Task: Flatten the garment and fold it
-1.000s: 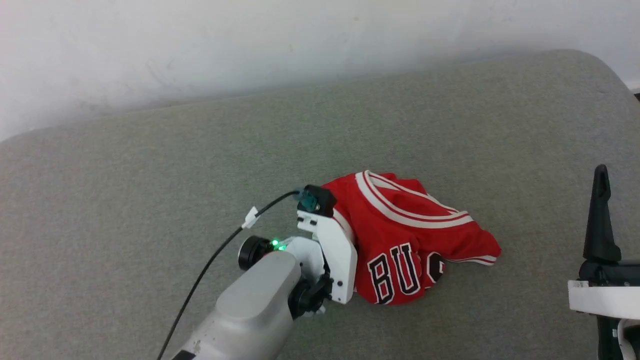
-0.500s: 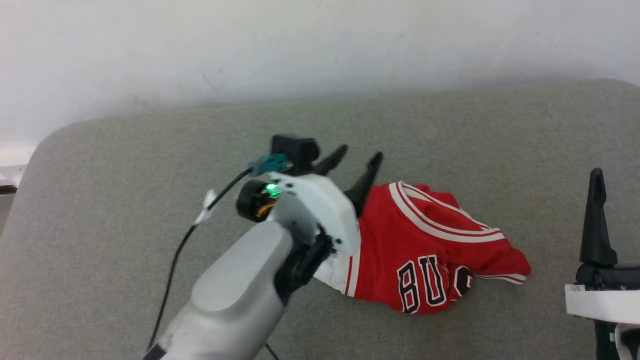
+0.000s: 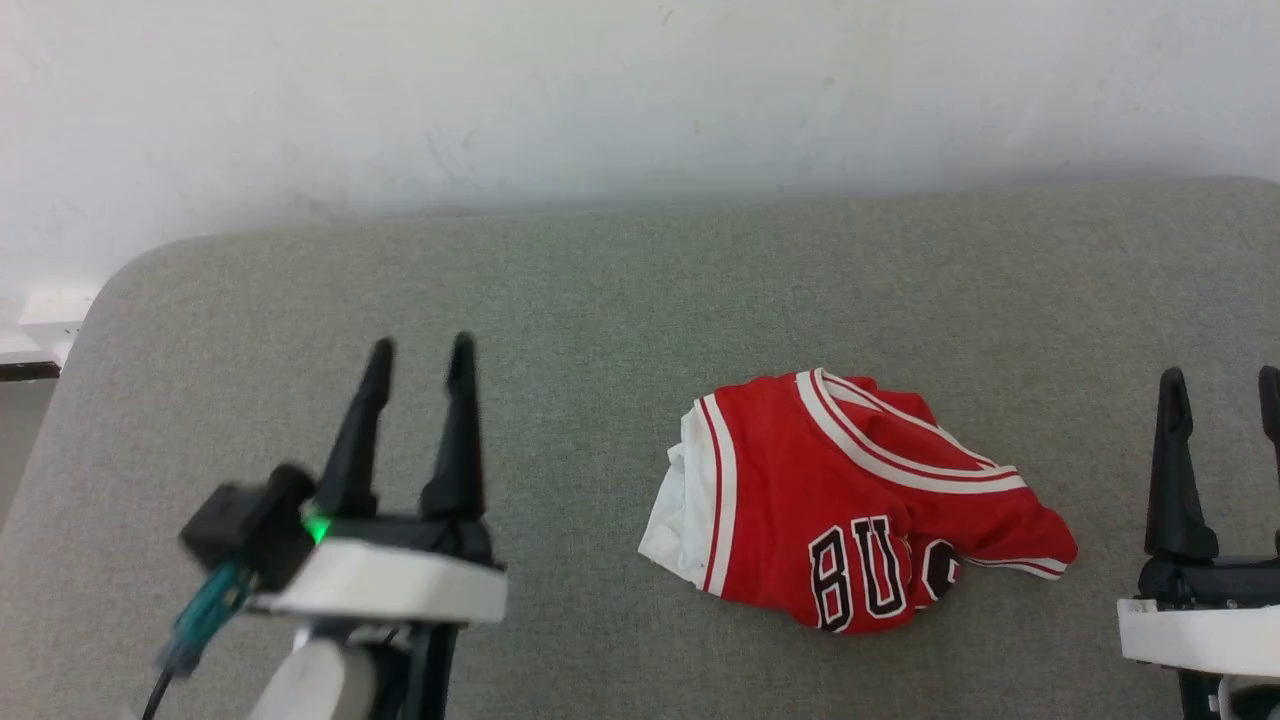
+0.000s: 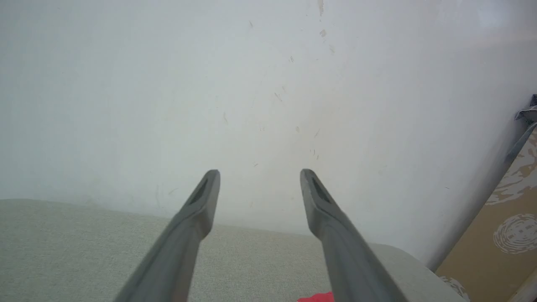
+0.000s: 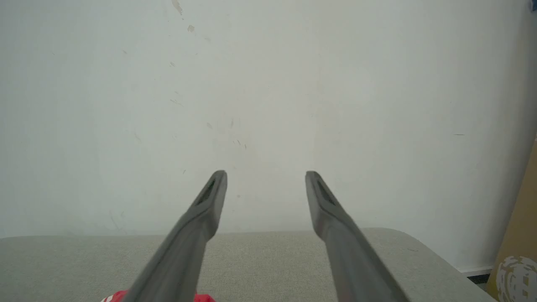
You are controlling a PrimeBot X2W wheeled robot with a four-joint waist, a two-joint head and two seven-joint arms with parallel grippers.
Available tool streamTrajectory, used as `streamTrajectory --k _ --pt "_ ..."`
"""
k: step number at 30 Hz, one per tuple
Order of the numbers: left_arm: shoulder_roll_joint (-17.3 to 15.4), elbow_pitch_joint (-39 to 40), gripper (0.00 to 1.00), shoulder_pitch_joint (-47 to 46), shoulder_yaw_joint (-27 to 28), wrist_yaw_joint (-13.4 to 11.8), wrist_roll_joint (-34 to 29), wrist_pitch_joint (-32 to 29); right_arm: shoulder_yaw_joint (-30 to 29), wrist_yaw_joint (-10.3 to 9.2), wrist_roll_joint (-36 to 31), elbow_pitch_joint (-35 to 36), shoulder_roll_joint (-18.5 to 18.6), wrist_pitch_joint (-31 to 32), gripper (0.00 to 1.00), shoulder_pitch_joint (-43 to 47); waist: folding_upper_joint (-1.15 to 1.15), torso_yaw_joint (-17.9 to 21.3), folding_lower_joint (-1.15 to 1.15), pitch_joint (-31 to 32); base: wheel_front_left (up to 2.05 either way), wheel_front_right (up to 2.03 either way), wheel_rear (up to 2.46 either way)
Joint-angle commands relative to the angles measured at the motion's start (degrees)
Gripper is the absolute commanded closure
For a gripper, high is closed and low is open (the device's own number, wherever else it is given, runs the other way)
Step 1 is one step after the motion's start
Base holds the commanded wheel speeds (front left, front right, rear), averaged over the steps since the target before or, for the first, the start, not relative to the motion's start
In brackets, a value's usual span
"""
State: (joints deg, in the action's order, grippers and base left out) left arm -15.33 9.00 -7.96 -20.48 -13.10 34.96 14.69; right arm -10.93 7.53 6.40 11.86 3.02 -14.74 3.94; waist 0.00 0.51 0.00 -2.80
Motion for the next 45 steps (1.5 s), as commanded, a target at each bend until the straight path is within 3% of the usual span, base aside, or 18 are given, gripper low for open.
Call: streamTrajectory --k 1,9,13,18,22,27,28,29,37,42,43,44,45 --pt "0.8 1.6 0.00 3.0 1.7 0.8 -2.1 0.3 0.2 -0.04 0.3 -0.1 -0.1 -0.3 0.00 0.8 0.00 0.0 0.00 0.0 0.00 0.00 0.00" --pt "7.7 6.0 0.00 17.9 11.4 6.2 -12.1 0.3 0.3 -0.04 1.9 -1.0 -0.1 -0.3 0.00 2.8 0.00 -0.5 0.00 0.0 0.00 0.00 0.00" --pt "10.1 5.6 0.00 18.9 12.9 9.4 -14.0 0.3 -0.4 -0.04 3.2 -1.5 -0.1 -0.3 0.00 1.6 0.00 -1.2 0.00 -0.9 0.00 0.00 0.00" --pt "11.5 5.3 0.00 17.2 13.9 11.7 -15.0 0.3 -0.8 -0.04 3.6 -2.3 -0.1 0.7 0.00 -1.9 0.00 -1.7 0.00 -2.4 0.00 0.00 0.00" --pt "12.1 4.7 0.00 15.7 14.2 13.4 -15.4 0.3 0.8 -0.04 3.4 -4.8 1.1 11.8 0.00 -5.7 0.00 -1.9 0.00 -3.9 0.00 0.00 0.00" --pt "12.4 3.8 0.00 14.4 13.9 14.6 -15.6 0.3 2.8 -0.04 7.1 -8.9 7.2 28.4 0.00 -9.1 0.00 -2.5 0.00 -5.6 0.00 0.00 0.00" --pt "12.4 3.5 0.00 14.1 13.7 14.6 -15.2 0.3 3.9 -0.04 8.4 -10.6 9.7 35.8 0.00 -9.0 0.00 -2.9 0.00 -6.0 0.00 0.00 0.00" --pt "12.4 3.5 0.00 13.9 13.6 14.5 -14.8 0.3 4.3 -0.04 9.4 -11.1 10.6 39.1 0.00 -8.9 0.00 -3.0 0.00 -6.2 0.00 0.00 0.00" --pt "12.4 2.7 0.00 12.9 12.6 14.2 -13.6 0.3 8.6 -0.04 14.4 -13.7 15.7 52.0 0.00 -7.7 0.00 -4.4 0.00 -7.6 0.00 0.00 0.00" --pt "12.4 1.8 0.00 12.3 11.9 14.3 -13.2 0.3 10.7 -0.04 13.7 -18.3 16.9 51.8 0.00 -7.9 0.00 -5.3 0.00 -8.0 0.00 0.00 0.00" --pt "12.4 1.6 0.00 12.1 11.8 14.3 -13.1 0.3 10.6 -0.04 13.5 -19.5 16.7 51.0 0.54 -8.2 0.00 -5.4 0.00 -8.0 0.00 0.00 0.00" --pt "12.4 1.5 0.00 12.0 11.7 14.3 -13.1 0.3 10.3 -0.04 13.2 -20.6 16.3 50.1 1.00 -8.6 0.00 -5.6 0.00 -8.0 0.00 0.00 0.00" --pt "12.4 1.3 0.00 11.9 11.5 14.3 -13.0 0.3 10.4 -0.04 13.0 -21.5 16.0 49.3 1.00 -8.9 0.00 -5.7 0.00 -7.9 0.00 0.00 0.00"
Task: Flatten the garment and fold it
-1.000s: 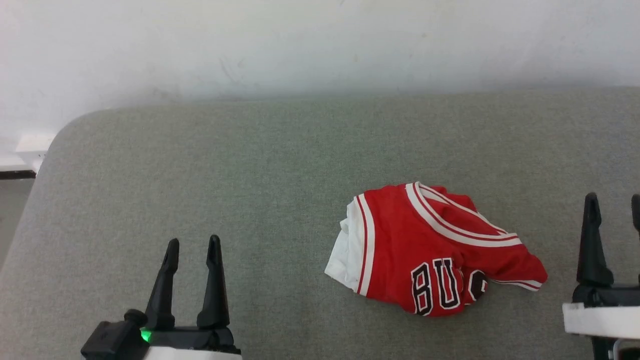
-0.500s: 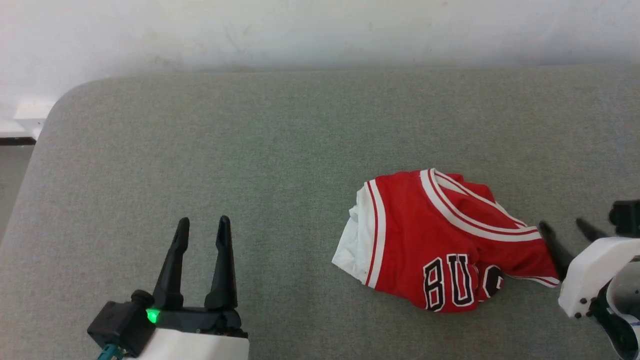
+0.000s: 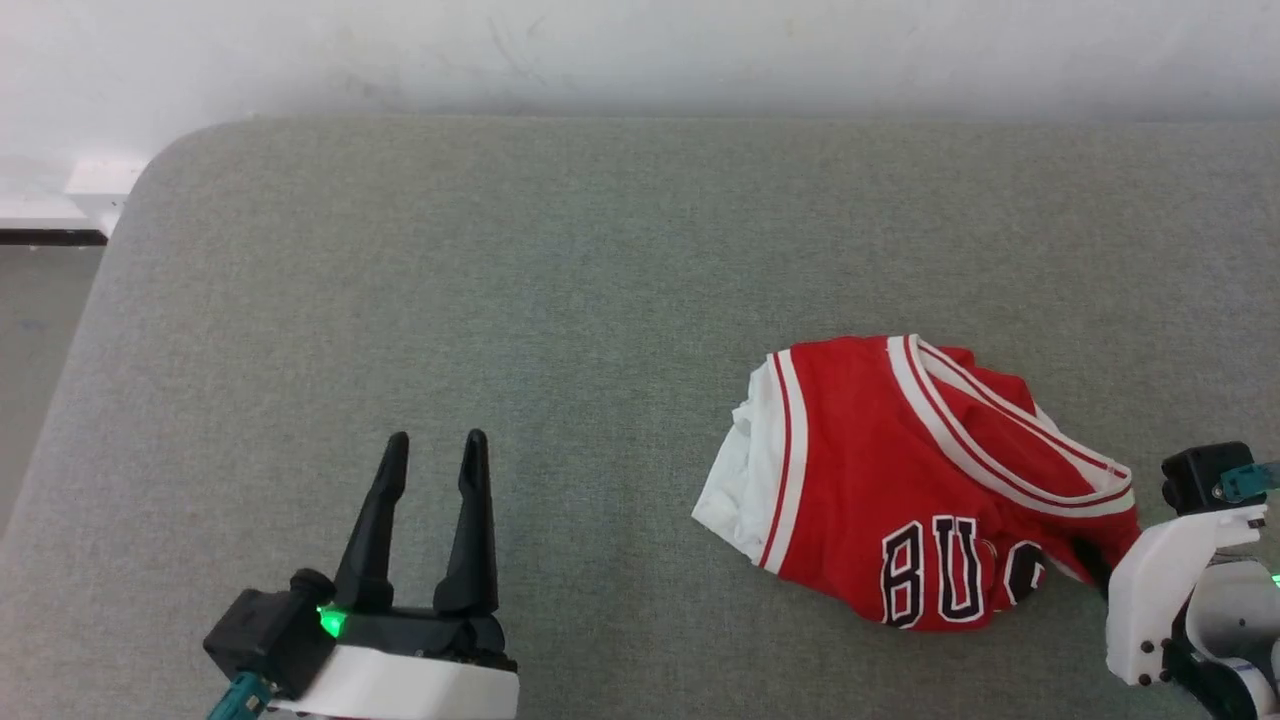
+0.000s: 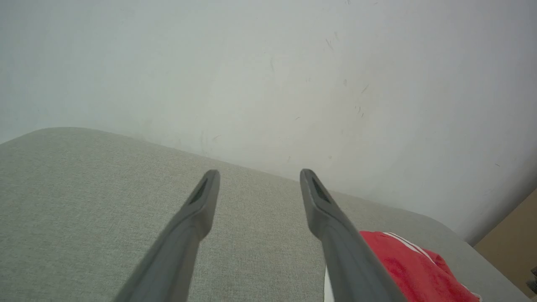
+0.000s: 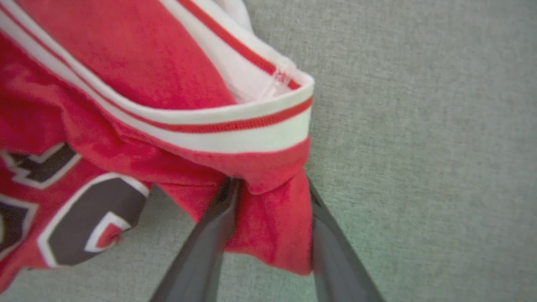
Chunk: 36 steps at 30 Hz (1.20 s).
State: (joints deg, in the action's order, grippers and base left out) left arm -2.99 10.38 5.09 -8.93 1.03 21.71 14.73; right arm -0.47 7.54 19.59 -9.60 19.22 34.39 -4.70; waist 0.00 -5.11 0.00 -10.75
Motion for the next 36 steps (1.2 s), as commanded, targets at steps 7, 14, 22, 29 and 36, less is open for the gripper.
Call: streamTrajectory --k 7,14,22,29,36 --pt "0.1 -0.7 0.00 -0.9 -0.1 -0.2 0.5 0.3 0.2 -0.05 -1.2 -0.1 1.2 -4.4 1.00 -3.7 0.00 0.2 0.00 1.3 0.00 0.00 0.00" --pt "0.1 -1.2 0.00 -1.1 -0.9 -0.6 1.4 0.3 -3.4 -0.05 -5.9 4.4 7.1 -7.5 1.00 -11.9 0.00 0.5 0.00 3.2 0.00 0.00 0.00" --pt "0.1 -1.5 0.00 -1.0 -1.5 -1.0 1.7 0.3 -4.7 -0.05 -12.2 6.0 11.9 -7.7 1.00 -14.1 0.00 -0.2 0.00 3.0 0.00 0.00 0.00" --pt "0.1 -2.4 0.00 -2.0 -2.8 -0.8 1.7 0.3 -4.9 -0.05 -10.5 -2.5 8.8 -3.5 1.00 -3.2 0.00 -1.4 0.00 1.3 0.00 0.00 0.00" --pt "0.1 -3.1 0.00 -2.8 -2.7 -0.6 0.3 0.3 -7.8 -0.05 -9.6 -4.3 7.1 -7.4 0.00 -2.3 0.00 -1.1 0.00 1.1 0.00 0.00 0.00"
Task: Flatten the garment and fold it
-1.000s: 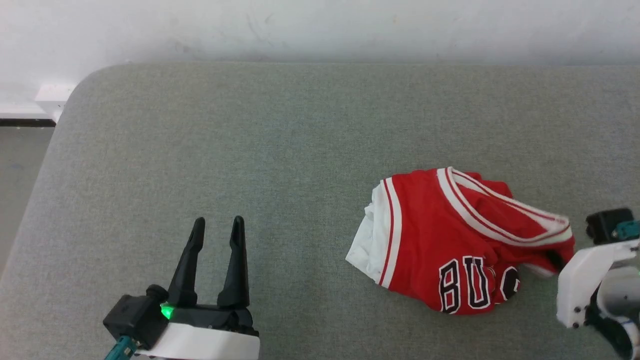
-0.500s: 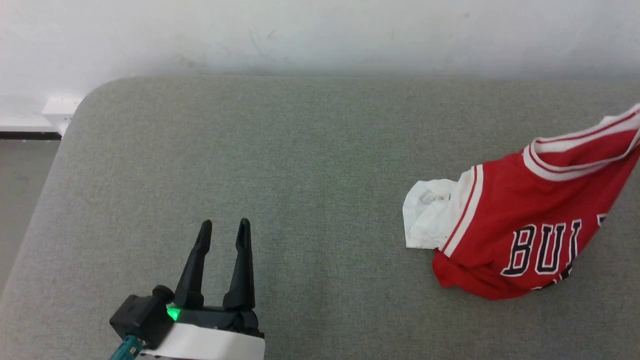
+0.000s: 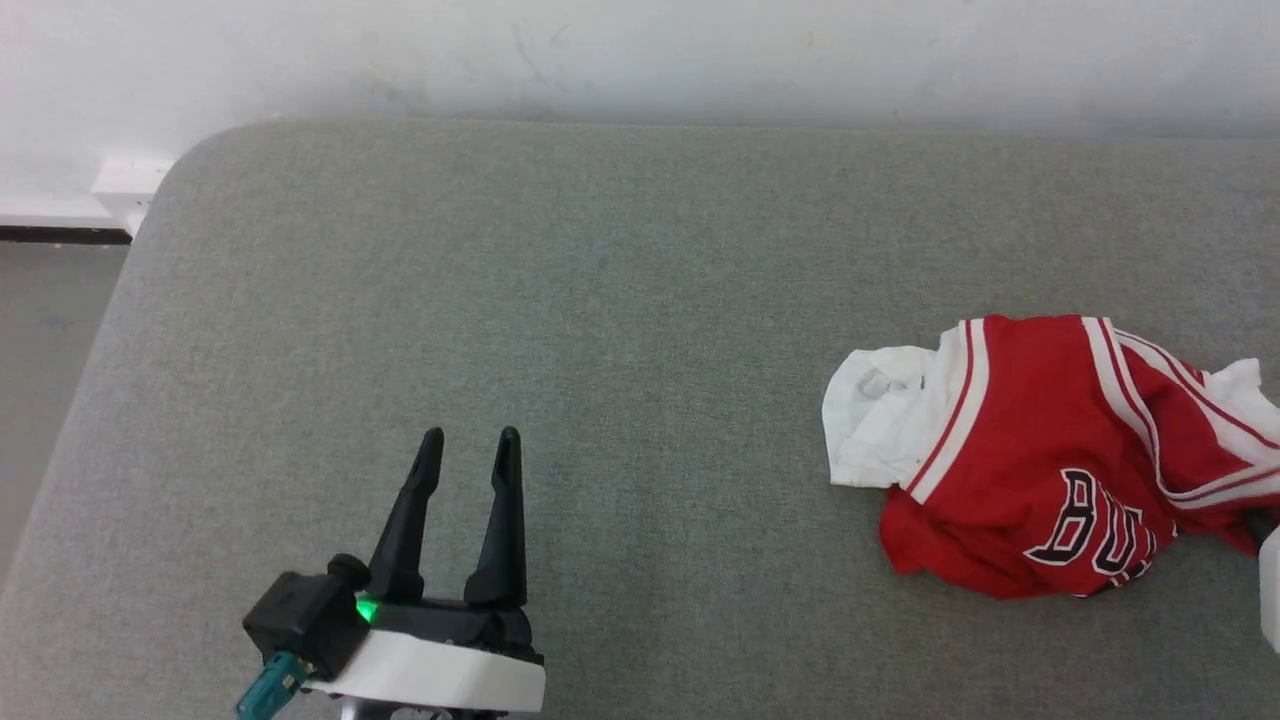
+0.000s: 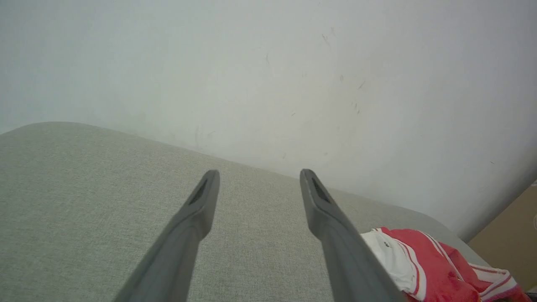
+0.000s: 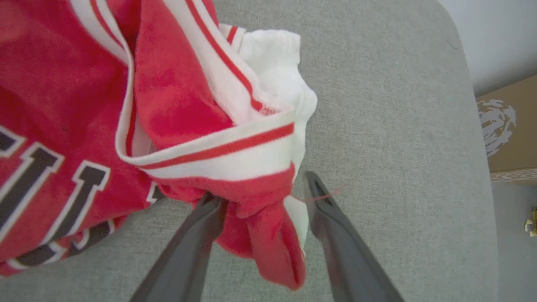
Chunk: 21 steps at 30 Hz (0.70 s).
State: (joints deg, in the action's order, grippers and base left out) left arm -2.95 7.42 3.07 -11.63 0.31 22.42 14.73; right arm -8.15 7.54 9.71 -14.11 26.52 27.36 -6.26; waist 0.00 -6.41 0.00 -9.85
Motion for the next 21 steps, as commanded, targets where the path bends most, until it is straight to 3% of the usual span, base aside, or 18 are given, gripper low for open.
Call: streamTrajectory --k 1,7,12,16,21 --pt "0.1 -0.2 0.00 -0.7 0.1 0.0 -0.6 0.3 -0.8 -0.05 0.8 0.9 -0.6 -0.8 0.00 -1.1 0.00 0.4 0.00 0.4 0.00 0.00 0.00" --pt "0.1 -0.2 0.00 0.2 0.3 -0.3 -0.6 0.3 -4.6 -0.05 5.9 12.0 -3.9 -1.0 0.00 -3.4 0.00 1.3 0.00 1.7 0.00 0.00 0.00" --pt "0.1 0.0 0.00 0.6 0.3 -0.3 -0.7 0.3 -1.9 -0.05 7.4 22.2 -6.2 2.6 0.00 -3.9 0.00 1.7 0.00 2.0 0.00 0.00 0.00" --pt "0.1 -0.1 0.00 0.4 -0.3 -0.2 -0.5 0.3 3.3 -0.05 7.3 22.2 -7.6 6.3 0.00 -5.4 0.00 1.1 0.00 1.8 0.00 0.00 0.00" --pt "0.1 -0.4 0.00 -0.5 -1.1 0.0 -0.4 0.3 9.7 -0.05 6.7 16.0 -8.2 9.1 0.00 -10.5 0.00 -1.1 0.00 0.6 0.00 0.00 0.00"
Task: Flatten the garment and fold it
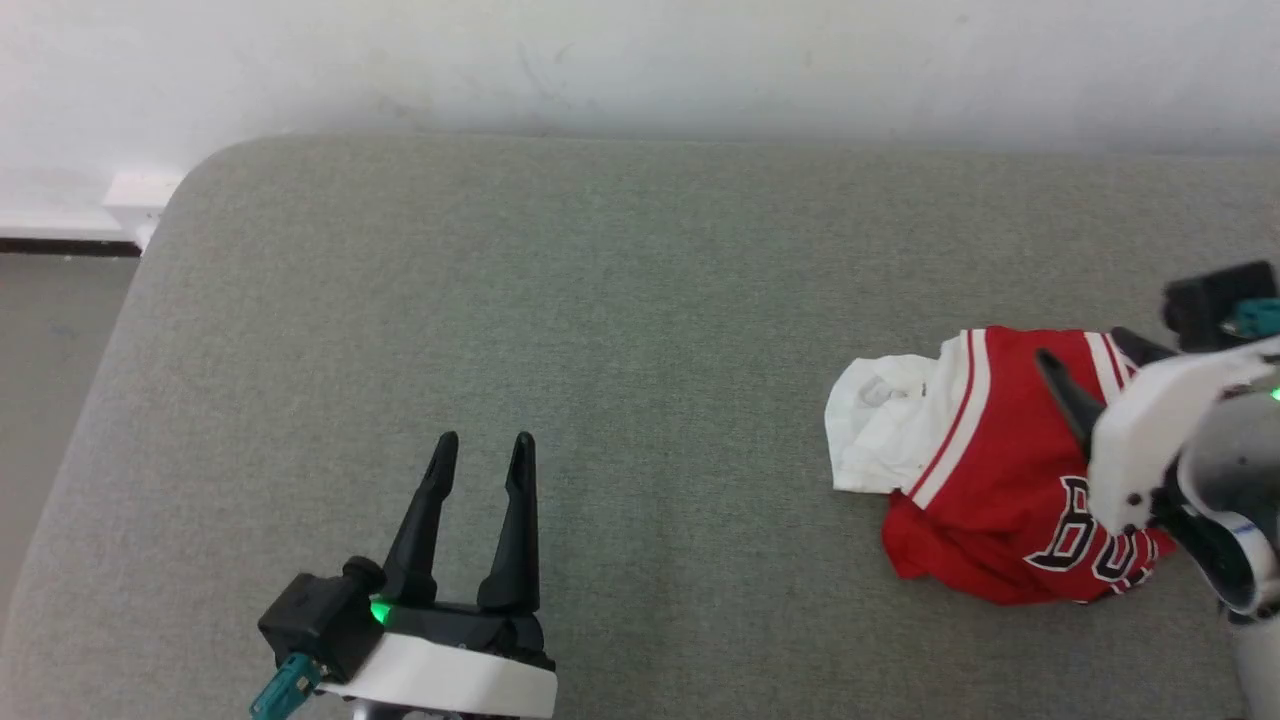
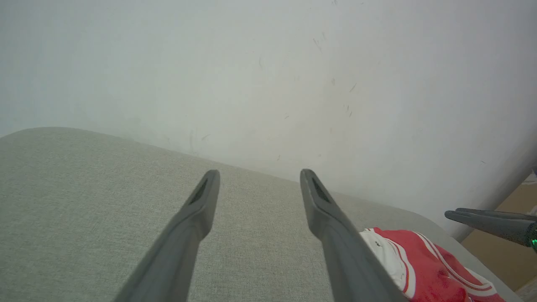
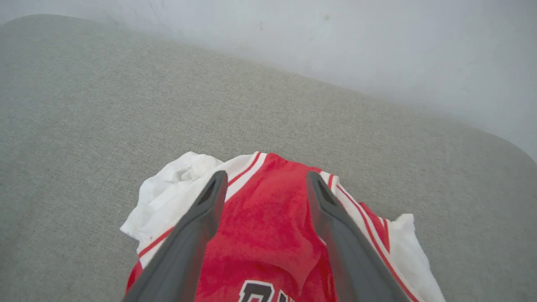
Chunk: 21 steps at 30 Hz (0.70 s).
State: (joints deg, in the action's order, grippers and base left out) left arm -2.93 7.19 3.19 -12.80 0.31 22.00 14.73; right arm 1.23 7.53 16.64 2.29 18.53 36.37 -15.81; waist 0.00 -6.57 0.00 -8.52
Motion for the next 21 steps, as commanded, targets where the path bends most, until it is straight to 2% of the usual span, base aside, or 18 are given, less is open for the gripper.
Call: streamTrajectory --k 1,2,6,8,12,18,19,20,21 --pt "0.0 -0.2 0.00 -0.6 0.1 0.0 0.0 0.3 0.3 -0.04 -0.2 -0.4 -0.2 0.1 0.00 -1.0 0.00 -1.0 0.00 -0.7 0.00 0.00 0.00" --pt "0.0 -0.4 0.00 -0.9 -0.1 0.1 0.0 0.3 3.0 -0.04 -0.4 -4.1 -0.1 1.5 0.00 -3.2 0.00 -2.3 0.00 -1.3 0.00 0.00 0.00" --pt "0.0 -0.7 0.00 -1.4 -0.5 0.1 0.4 0.3 9.0 -0.04 -0.3 -11.6 0.7 4.1 0.00 -7.4 0.00 -4.6 0.00 -2.2 0.00 0.00 0.00" --pt "0.0 -0.8 0.00 -1.5 -0.6 0.1 0.5 0.3 10.3 -0.04 0.0 -13.4 0.8 4.7 0.00 -8.3 0.00 -5.2 0.00 -2.4 0.00 0.00 0.00" --pt "0.0 -0.9 0.00 -1.9 -1.2 0.0 1.0 0.3 17.1 -0.04 0.8 -19.0 2.1 5.6 0.00 -11.7 0.00 -7.2 0.00 -3.3 0.00 0.00 0.00" --pt "0.0 -1.1 0.00 -2.9 -2.1 -0.2 1.7 0.3 21.6 -0.04 0.9 -28.1 2.6 8.3 0.00 -14.5 0.00 -9.1 0.00 -4.6 0.00 0.00 0.00" --pt "0.0 -1.2 0.00 -3.1 -2.3 -0.2 1.9 0.3 22.1 -0.04 0.7 -29.4 2.6 8.8 0.32 -14.8 0.00 -9.3 0.00 -4.8 0.00 0.00 0.00" --pt "0.0 -1.2 0.00 -3.3 -2.4 -0.3 2.0 0.3 22.4 -0.04 0.6 -30.2 2.6 8.6 1.00 -15.1 0.00 -9.4 0.00 -4.9 0.00 0.00 0.00" --pt "0.0 -1.2 0.00 -3.4 -2.5 -0.4 2.1 0.3 22.6 -0.04 0.4 -31.0 2.5 8.1 1.00 -15.5 0.00 -9.5 0.00 -5.1 0.00 0.00 0.00"
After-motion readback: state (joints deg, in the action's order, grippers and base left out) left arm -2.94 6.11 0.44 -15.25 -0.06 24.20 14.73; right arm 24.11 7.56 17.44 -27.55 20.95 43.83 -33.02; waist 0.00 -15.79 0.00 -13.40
